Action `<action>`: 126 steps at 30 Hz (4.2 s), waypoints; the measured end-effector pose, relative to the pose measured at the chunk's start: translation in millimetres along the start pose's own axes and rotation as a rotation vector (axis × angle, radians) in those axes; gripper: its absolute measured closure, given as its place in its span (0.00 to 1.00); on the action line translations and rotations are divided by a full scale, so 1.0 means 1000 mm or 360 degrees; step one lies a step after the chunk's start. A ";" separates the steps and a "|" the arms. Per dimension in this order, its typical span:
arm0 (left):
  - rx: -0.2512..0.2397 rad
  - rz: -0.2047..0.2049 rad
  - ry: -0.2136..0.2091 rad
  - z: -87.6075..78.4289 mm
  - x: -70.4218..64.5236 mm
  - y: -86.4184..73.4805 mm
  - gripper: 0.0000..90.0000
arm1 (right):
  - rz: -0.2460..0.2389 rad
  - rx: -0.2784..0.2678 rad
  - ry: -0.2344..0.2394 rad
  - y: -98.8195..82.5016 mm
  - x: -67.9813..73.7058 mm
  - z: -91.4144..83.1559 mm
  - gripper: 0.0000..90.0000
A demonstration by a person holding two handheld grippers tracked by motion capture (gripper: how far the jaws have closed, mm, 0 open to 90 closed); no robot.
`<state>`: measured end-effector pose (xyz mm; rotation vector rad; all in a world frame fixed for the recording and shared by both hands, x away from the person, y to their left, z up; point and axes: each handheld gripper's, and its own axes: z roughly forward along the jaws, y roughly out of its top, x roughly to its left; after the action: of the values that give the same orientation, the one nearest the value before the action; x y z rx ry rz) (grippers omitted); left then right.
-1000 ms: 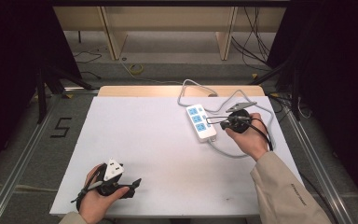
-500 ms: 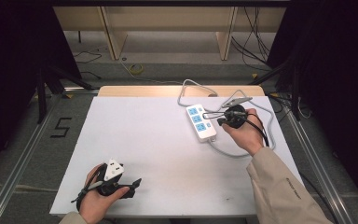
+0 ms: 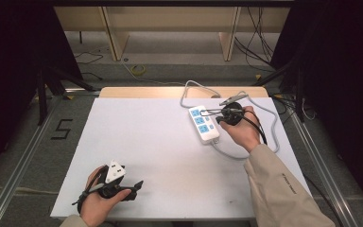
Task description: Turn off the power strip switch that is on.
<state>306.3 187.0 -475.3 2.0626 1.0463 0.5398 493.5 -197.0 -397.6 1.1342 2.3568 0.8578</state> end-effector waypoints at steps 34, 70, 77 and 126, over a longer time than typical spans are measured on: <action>0.0004 0.0019 -0.0006 0.001 -0.001 0.001 0.17 | 0.0049 0.0053 -0.0010 0.021 -0.013 0.029 1.00; -0.0001 0.0007 -0.0006 0.000 -0.001 0.000 0.17 | 0.0066 0.0090 -0.0002 0.044 -0.014 0.060 1.00; -0.0002 0.0008 -0.0006 0.000 -0.001 0.000 0.17 | 0.0075 0.0101 -0.0001 0.047 -0.013 0.064 1.00; -0.0003 0.0009 -0.0013 0.000 -0.001 0.000 0.17 | 0.0143 0.0144 -0.0020 0.055 -0.019 0.088 1.00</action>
<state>306.2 186.3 -475.5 2.0648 1.0352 0.5344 586.2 -153.8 -423.9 1.2864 2.3712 0.7779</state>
